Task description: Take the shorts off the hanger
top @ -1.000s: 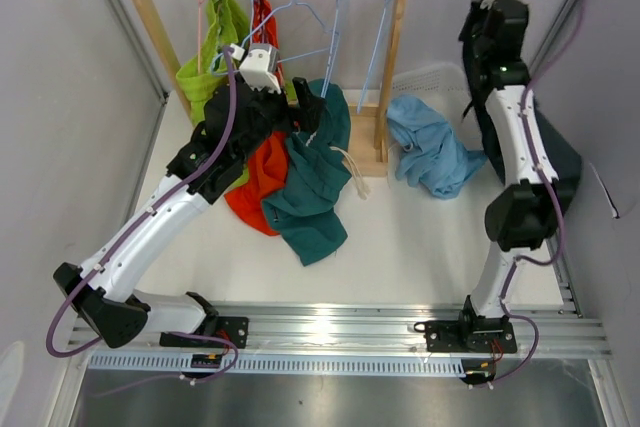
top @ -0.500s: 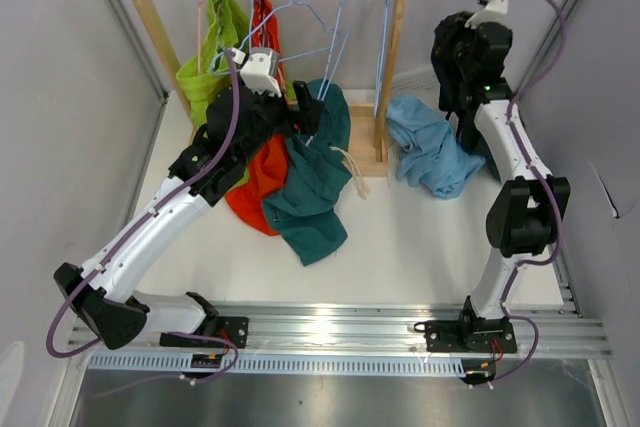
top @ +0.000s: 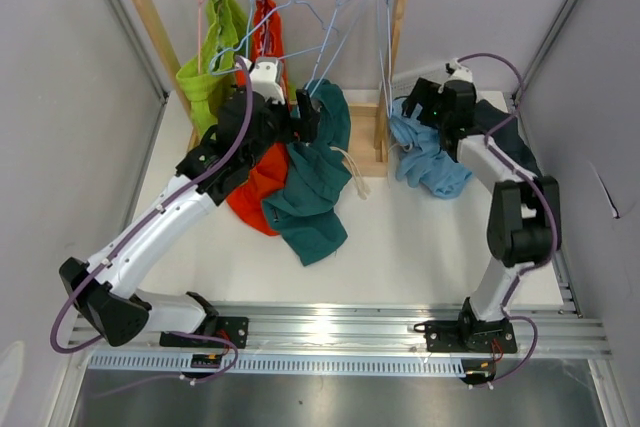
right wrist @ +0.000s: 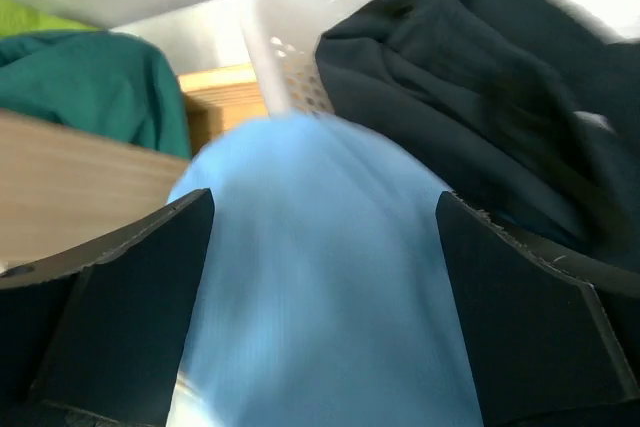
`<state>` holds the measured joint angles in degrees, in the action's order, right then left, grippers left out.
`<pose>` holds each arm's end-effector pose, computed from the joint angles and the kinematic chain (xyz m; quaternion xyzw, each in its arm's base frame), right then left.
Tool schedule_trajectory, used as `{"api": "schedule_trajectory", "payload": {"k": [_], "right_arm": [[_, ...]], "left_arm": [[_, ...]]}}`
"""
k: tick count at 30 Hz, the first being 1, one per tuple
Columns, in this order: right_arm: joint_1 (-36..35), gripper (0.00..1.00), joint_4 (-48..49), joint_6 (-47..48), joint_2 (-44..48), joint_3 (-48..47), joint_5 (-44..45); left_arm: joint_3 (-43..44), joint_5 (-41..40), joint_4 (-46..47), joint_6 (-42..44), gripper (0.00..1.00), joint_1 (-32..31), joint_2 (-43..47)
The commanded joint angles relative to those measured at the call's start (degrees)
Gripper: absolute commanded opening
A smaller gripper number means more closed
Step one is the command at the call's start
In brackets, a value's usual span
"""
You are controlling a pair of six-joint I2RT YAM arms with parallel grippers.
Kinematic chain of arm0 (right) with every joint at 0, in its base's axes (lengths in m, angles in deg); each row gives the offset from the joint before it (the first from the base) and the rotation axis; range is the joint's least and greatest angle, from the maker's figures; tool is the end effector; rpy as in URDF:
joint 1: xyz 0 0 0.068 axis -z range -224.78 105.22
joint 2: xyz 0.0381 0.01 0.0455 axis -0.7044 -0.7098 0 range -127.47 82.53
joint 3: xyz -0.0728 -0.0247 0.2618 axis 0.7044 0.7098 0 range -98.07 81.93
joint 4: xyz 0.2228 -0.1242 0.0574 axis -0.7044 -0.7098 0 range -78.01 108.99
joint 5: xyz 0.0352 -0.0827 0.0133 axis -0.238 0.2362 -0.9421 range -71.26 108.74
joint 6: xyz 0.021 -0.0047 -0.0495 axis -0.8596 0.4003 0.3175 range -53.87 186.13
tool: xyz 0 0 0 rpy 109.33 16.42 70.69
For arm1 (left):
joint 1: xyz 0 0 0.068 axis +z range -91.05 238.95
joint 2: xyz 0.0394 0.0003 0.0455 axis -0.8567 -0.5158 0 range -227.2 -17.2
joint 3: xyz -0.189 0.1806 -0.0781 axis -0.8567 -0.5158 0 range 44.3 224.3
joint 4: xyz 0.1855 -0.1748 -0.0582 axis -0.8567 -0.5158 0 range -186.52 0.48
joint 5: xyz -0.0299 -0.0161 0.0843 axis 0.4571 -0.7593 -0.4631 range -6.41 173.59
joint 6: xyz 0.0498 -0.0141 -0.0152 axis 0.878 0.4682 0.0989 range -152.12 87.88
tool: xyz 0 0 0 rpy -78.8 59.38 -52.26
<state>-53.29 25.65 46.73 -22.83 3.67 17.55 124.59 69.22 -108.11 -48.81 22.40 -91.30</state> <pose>0.4332 0.0656 0.2715 0.0720 0.8182 0.1459 0.5515 0.2388 -0.1661 0.4301 0.0562 0.7752 -0.1914 0.5994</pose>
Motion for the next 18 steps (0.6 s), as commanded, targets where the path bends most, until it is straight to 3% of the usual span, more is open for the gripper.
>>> {"api": "schedule_trajectory", "payload": {"k": [1,6,10,13,14,18], "right_arm": [[-0.19,0.99,3.02,1.9,15.69,2.39,9.0],[-1.59,0.99,-5.23,5.77,33.44,6.53,16.3],[-8.34,0.99,-12.27,6.74,42.51,7.94,17.71],[-20.1,0.99,-14.91,6.74,47.08,10.4,24.35],[-27.45,0.99,-14.74,6.65,48.13,11.54,26.57],[-42.62,0.99,-8.08,6.57,50.52,19.35,34.93]], "left_arm": [[-2.76,-1.19,-0.92,-2.03,0.99,0.17,-1.13],[-7.34,-2.85,0.39,-3.26,0.99,0.17,1.58],[-8.05,-3.47,-0.57,-3.0,0.99,0.17,2.74],[-7.34,-3.56,-1.53,-2.83,0.99,0.26,3.0],[-6.47,-3.82,-1.97,-2.82,0.99,0.26,3.0],[-5.15,-3.48,-4.17,-3.0,0.99,0.17,3.96]]}}
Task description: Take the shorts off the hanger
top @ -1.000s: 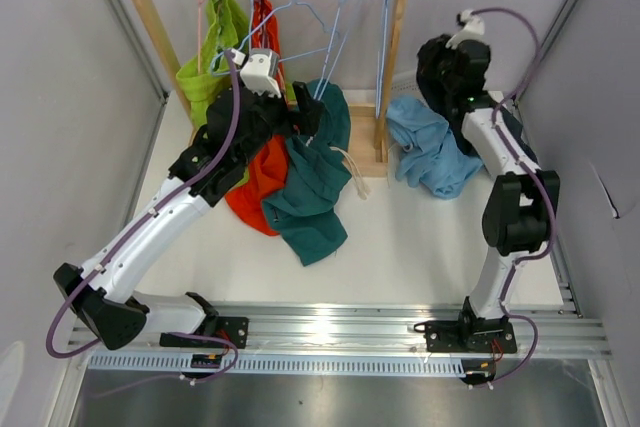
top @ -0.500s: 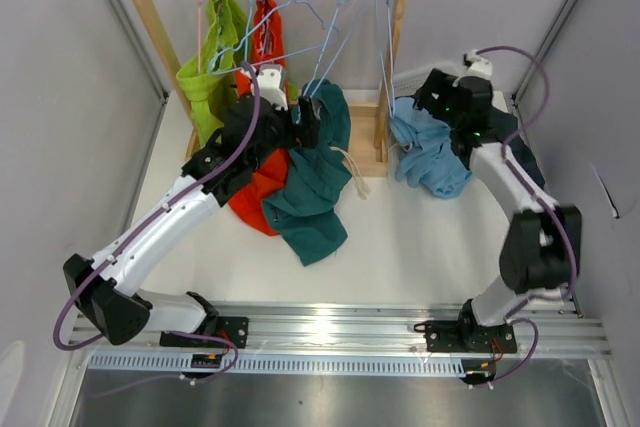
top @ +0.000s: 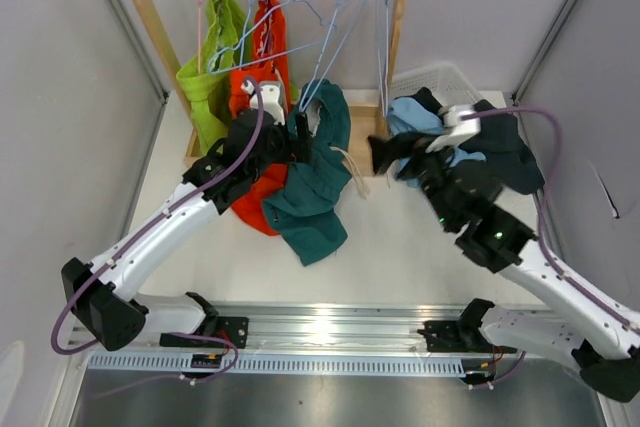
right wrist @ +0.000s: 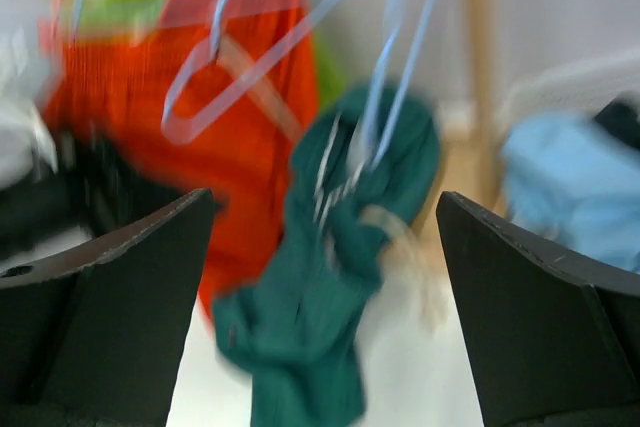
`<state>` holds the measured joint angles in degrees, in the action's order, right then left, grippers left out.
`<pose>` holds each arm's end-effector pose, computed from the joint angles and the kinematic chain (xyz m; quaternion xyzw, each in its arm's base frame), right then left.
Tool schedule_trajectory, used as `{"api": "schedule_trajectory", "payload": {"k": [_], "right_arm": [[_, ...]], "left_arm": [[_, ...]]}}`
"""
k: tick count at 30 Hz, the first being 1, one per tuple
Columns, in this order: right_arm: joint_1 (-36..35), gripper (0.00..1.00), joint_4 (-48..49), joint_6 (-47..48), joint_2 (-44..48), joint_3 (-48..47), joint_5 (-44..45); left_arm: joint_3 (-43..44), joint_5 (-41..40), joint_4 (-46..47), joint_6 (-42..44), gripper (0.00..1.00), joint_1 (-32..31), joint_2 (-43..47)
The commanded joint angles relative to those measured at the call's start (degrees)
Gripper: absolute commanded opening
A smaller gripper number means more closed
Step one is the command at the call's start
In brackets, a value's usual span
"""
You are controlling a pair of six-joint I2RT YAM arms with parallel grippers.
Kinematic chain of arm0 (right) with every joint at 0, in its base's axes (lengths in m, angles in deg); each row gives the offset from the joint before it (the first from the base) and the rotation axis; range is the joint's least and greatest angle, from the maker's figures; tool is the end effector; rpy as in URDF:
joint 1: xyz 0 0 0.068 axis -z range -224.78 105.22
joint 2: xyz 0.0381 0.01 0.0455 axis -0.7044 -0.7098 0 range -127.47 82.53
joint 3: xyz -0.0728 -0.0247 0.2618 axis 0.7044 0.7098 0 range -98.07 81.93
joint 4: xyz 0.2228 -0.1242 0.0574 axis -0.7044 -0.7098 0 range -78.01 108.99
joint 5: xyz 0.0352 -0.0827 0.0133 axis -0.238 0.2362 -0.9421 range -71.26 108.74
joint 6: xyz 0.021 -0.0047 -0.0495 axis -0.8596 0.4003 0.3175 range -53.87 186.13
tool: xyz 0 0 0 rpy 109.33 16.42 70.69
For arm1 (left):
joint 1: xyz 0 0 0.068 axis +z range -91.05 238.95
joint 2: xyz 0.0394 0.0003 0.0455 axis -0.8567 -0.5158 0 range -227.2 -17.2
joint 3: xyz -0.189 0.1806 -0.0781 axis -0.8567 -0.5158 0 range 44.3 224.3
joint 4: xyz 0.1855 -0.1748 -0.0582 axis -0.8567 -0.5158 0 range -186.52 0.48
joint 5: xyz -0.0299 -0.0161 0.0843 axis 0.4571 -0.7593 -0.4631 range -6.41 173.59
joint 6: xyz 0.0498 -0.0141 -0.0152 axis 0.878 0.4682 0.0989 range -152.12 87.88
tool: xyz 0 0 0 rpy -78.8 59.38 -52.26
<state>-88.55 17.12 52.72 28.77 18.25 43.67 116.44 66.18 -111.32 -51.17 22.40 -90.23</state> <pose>0.1550 0.1277 0.4426 -0.0104 0.6606 0.2285 0.7150 0.2381 -0.1633 0.3805 0.0423 0.8260 -0.1440 0.5433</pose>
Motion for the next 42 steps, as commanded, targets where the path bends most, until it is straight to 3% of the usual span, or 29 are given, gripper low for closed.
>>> {"api": "schedule_trajectory", "payload": {"k": [1,6,15,20,29,31,32,35,38,42], "right_arm": [[-9.12,1.0,1.16,0.23,-2.13,5.23,8.65],[-13.89,0.99,3.8,-0.47,-13.72,0.24,6.82],[-0.98,0.99,8.63,-6.01,-32.54,-5.75,-6.28],[-1.58,0.99,9.51,-8.73,-43.86,-9.53,-8.84],[-6.5,0.97,10.13,-12.69,-50.22,-8.75,-8.58],[-6.68,0.81,10.39,-13.04,-49.96,-7.52,-8.76],[-6.68,0.44,10.05,-13.31,-49.26,-6.55,-8.67],[-7.03,0.0,7.86,-13.31,-47.41,-5.32,-7.62],[-8.78,0.0,5.92,-11.73,-42.24,-3.22,-4.46],[-12.82,0.0,-1.01,-9.89,-28.39,-1.8,3.79]], "left_arm": [[3.01,-0.08,-1.14,-0.55,0.99,0.26,3.42],[4.85,-0.95,-4.56,0.41,0.99,0.17,6.94],[3.28,0.09,-8.34,1.65,0.99,0.17,13.7],[0.55,-0.34,-7.82,2.44,1.0,0.26,16.17],[-0.77,0.27,-7.47,2.79,0.99,0.26,17.4],[-1.21,0.36,-7.2,2.61,0.99,0.26,17.93],[-1.3,0.36,-7.29,2.53,0.99,0.26,18.28],[-1.65,0.36,-6.94,2.26,0.99,0.26,18.81],[-1.39,0.62,-7.2,1.91,0.99,0.26,18.81],[-0.42,0.62,-7.9,1.56,0.99,0.26,19.16]]}}
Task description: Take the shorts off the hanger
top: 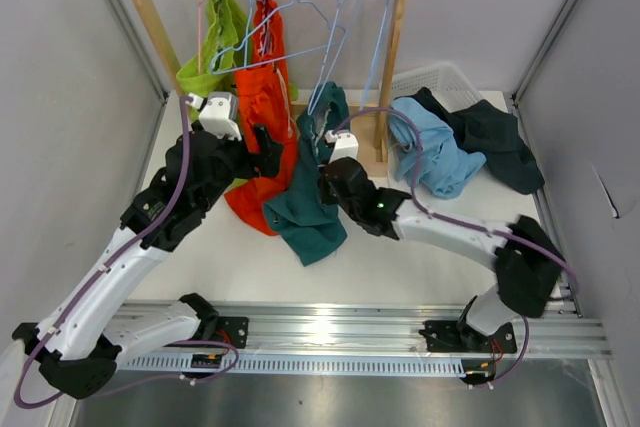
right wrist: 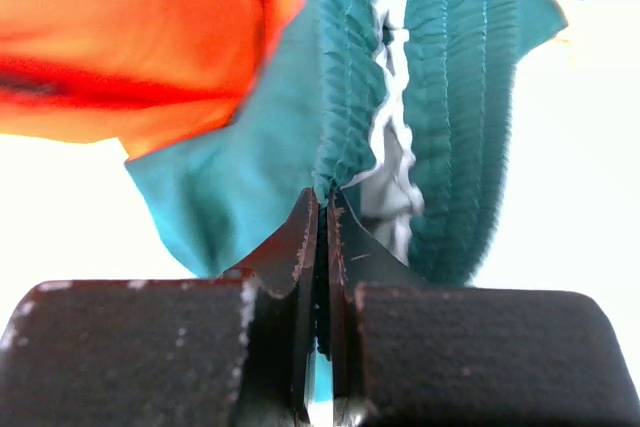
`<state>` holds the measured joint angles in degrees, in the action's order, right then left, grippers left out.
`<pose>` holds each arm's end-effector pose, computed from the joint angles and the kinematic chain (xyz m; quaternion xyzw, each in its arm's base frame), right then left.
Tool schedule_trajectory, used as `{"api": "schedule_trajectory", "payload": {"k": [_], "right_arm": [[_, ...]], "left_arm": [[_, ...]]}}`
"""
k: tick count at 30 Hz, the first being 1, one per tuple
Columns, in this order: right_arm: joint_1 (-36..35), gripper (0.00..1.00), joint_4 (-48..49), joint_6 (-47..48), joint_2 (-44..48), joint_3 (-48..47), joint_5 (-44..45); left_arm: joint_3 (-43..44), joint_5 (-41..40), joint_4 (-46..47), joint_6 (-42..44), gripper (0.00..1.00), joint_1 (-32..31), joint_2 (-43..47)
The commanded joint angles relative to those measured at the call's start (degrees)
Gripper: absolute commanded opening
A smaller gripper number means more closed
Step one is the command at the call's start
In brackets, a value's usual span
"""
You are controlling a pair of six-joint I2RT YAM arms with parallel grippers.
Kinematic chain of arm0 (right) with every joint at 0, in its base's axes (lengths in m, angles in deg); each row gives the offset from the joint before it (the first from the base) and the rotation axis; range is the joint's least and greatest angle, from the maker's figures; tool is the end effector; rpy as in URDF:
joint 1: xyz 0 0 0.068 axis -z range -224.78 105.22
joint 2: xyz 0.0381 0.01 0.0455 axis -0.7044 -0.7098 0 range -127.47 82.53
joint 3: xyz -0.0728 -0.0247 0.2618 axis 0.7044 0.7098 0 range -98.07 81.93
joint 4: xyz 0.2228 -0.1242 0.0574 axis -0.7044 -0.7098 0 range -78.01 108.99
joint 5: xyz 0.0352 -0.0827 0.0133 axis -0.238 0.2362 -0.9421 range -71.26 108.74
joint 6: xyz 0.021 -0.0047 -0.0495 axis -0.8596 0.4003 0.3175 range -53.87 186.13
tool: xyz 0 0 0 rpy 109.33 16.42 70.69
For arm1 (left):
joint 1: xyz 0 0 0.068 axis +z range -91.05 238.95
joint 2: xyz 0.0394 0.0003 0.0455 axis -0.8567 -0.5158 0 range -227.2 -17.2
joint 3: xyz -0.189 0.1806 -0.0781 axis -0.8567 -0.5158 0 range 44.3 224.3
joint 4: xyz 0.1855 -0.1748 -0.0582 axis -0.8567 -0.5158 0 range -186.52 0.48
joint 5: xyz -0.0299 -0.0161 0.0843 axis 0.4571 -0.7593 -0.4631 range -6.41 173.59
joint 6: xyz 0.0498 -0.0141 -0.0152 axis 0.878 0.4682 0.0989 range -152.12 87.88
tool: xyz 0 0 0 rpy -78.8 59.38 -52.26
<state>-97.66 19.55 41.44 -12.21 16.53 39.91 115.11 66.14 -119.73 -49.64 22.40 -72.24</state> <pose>0.2388 0.2942 0.2572 -0.1153 0.8433 0.1903 0.4892 0.1612 -0.1063 0.4272 0.0375 0.7859 -0.1684 0.5938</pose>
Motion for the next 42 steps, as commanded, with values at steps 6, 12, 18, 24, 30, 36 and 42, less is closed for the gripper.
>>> {"api": "schedule_trajectory", "payload": {"k": [6,12,18,24,30,36,42], "right_arm": [[-13.62,0.0,-14.96,5.43,30.47,-1.91,26.78],[-21.64,0.0,-20.07,15.26,40.95,-9.64,38.23],[-14.73,0.0,-11.72,34.25,37.53,-21.76,38.26],[15.14,0.0,-20.85,30.41,26.83,-41.68,14.8],[32.48,0.0,-25.78,27.41,11.8,-68.98,2.49],[40.91,0.0,-23.24,24.78,-6.32,-87.87,-3.14],[44.79,0.0,-6.05,16.18,-10.99,-73.49,-8.24]], "left_arm": [[2.49,-1.26,-1.16,0.73,0.99,0.26,1.78],[2.41,-0.48,-0.72,-0.5,0.99,0.26,2.14],[1.88,0.93,-0.46,-1.73,0.99,0.26,2.05],[-0.05,0.58,-0.37,-0.24,0.99,0.26,3.19],[-2.69,0.84,2.35,2.22,0.99,0.26,4.95],[-3.48,3.12,3.76,1.87,0.99,0.34,3.37],[-5.94,4.18,5.96,1.08,1.0,0.34,3.54]]}}
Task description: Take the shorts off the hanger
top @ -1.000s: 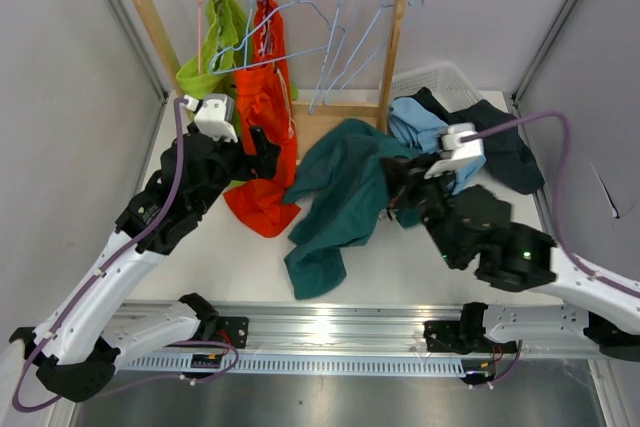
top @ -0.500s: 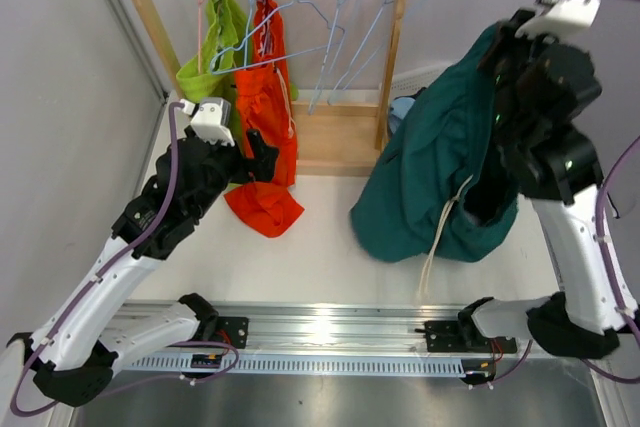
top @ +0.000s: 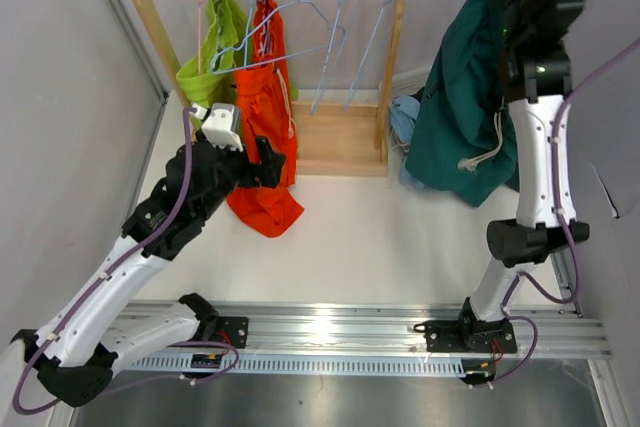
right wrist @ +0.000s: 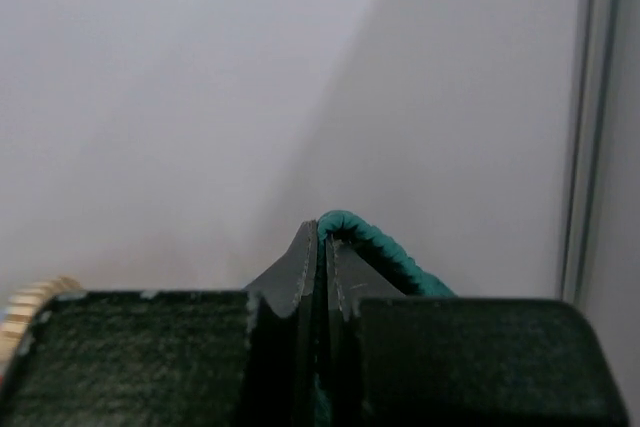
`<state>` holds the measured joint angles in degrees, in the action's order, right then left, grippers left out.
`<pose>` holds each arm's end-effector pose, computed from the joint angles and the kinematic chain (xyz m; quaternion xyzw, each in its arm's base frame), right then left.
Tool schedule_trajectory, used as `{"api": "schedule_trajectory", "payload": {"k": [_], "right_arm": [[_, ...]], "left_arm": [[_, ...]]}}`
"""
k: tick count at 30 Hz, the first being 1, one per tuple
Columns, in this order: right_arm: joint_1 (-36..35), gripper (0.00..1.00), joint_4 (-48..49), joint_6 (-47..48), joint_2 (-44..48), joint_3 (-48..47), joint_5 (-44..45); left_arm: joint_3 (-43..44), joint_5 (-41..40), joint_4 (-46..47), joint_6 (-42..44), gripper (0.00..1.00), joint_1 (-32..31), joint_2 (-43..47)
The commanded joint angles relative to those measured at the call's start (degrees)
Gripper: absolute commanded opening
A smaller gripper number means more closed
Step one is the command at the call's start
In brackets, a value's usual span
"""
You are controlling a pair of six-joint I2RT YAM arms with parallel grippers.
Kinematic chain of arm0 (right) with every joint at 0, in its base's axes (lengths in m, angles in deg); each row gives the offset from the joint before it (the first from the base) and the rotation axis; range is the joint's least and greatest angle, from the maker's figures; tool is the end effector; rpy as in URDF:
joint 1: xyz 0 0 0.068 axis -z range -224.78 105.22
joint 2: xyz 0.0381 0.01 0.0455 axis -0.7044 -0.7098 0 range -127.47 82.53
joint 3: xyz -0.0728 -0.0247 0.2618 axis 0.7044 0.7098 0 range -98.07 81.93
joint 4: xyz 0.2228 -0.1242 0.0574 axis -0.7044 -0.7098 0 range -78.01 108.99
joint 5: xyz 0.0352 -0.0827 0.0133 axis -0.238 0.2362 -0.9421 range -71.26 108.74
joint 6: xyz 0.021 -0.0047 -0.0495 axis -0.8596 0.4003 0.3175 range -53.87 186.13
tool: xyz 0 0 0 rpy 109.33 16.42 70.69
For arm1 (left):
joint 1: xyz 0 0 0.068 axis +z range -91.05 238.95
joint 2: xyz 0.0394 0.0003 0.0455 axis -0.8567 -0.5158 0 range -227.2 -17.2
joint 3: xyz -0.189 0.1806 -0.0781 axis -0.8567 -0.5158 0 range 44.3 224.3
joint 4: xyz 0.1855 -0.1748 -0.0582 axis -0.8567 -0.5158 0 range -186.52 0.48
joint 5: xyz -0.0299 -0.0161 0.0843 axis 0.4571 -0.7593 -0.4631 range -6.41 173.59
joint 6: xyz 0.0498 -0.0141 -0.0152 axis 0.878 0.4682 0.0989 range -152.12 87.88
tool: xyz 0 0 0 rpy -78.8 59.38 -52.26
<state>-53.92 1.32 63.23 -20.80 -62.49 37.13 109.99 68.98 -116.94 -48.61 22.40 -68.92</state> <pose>0.3228 0.0405 0.6194 0.1039 0.5483 -0.0007 0.8298 0.1541 -0.1031 0.4128 0.0581 0.7805 -0.1850 0.5943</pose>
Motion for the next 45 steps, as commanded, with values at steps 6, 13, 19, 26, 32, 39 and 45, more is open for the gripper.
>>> {"api": "schedule_trajectory", "payload": {"k": [6,13,19,26,32,39,45], "right_arm": [[2.82,0.0,21.97,-13.61,-14.14,14.95,-11.62],[2.91,0.0,24.0,-20.13,-25.16,19.85,-13.65],[0.54,0.62,29.33,-21.36,-9.51,50.08,-1.9],[-1.22,0.99,35.52,-26.72,20.73,81.62,-0.2],[-7.71,0.99,29.38,-24.88,43.44,95.89,-1.0],[-13.87,1.0,14.89,-25.58,64.64,103.11,0.76],[-14.32,0.99,9.59,-23.3,67.82,103.02,2.43]], "left_arm": [[4.35,-0.59,1.15,1.63,0.99,0.26,-1.01],[18.41,-4.1,-4.92,6.02,0.99,0.26,-3.73],[35.08,-8.15,-8.78,11.48,0.99,0.61,-14.18],[53.26,-7.11,-9.4,14.47,0.99,5.87,-26.66],[70.17,-1.13,-11.16,11.75,0.99,15.8,-39.73],[78.28,9.4,-9.76,7.62,0.99,23.02,-49.51],[76.43,18.91,-8.1,4.72,0.99,23.28,-52.69]]}}
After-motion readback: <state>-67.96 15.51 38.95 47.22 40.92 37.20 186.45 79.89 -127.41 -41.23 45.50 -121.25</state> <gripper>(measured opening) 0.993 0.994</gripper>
